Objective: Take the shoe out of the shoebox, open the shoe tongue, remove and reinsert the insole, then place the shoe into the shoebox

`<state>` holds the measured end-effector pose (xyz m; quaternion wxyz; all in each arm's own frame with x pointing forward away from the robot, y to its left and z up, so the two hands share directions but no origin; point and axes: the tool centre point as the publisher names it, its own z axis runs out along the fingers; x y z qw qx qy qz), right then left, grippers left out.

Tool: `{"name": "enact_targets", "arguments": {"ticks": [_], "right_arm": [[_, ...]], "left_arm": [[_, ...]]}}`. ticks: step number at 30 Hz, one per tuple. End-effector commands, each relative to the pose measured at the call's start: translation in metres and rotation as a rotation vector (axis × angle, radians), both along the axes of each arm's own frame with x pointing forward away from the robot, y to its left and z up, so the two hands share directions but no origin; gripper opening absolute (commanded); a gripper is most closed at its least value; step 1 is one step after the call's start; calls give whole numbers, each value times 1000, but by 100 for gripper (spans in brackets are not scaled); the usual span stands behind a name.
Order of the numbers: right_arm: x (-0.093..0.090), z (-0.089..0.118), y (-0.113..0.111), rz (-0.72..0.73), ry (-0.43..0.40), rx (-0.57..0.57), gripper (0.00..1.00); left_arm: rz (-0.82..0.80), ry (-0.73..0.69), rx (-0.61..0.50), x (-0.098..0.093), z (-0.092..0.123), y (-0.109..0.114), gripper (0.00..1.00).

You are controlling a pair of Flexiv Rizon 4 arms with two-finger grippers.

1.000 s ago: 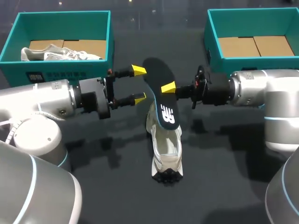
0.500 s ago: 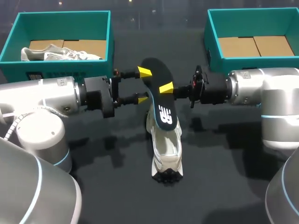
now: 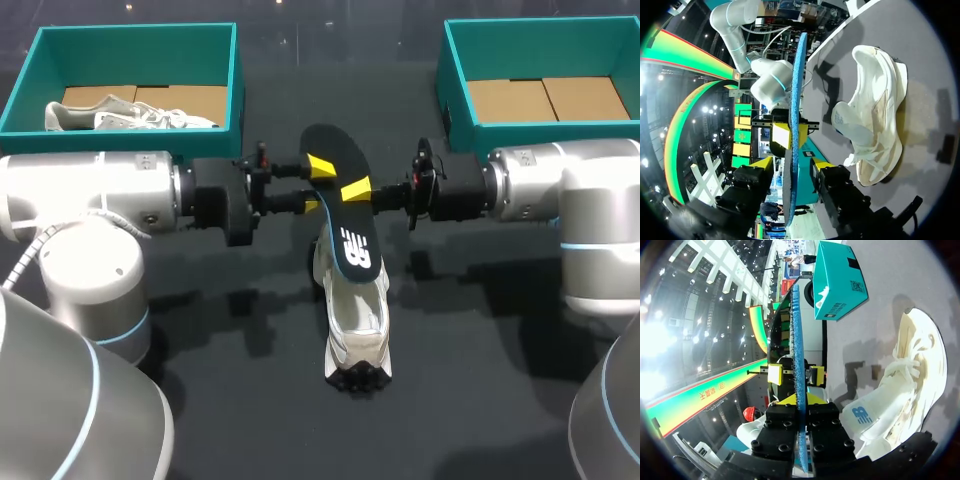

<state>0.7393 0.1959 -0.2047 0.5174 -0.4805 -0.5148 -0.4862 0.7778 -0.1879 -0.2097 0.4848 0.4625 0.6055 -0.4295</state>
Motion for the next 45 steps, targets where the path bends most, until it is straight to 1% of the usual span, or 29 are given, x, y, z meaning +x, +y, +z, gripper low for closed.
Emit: {"name": "enact_targets", "arguments": {"ticks": [1, 6, 10, 12, 22, 28, 32, 33, 34, 35, 43, 44, 45], "right_arm": [[1, 0, 1, 9, 0, -3, 0], [0, -1, 1, 11, -2, 3, 0], [0, -1, 0, 10, -2, 7, 0], [-1, -2, 0, 9, -2, 9, 0], [-3, -2, 1, 19, 5, 13, 0], [-2, -2, 1, 24, 11, 14, 0], [-2, -2, 1, 26, 15, 15, 0], [-2, -2, 1, 26, 15, 15, 0], [-2, -3, 1, 26, 16, 16, 0], [-2, -3, 1, 25, 16, 16, 0], [0, -4, 0, 24, 23, 22, 0], [0, -5, -1, 25, 25, 23, 4], [0, -5, -1, 25, 26, 24, 31]], "left_arm": [[-1, 3, 5, 1, -2, -6, 42], [3, -1, 8, 1, -4, -13, 38], [12, -2, 11, 1, -6, -16, 28], [16, -3, 11, 2, -6, -17, 26], [38, -12, 17, 5, -8, -20, 27], [43, -14, 23, 6, -10, -23, 23], [46, -19, 28, 6, -11, -26, 18], [47, -19, 29, 7, -11, -26, 14], [47, -19, 30, 7, -12, -26, 3], [48, -20, 31, 7, -12, -26, 0], [49, -24, 30, 8, -13, -26, 0], [49, -25, 29, 9, -13, -26, 0], [49, -26, 29, 9, -13, -26, 0]]}}
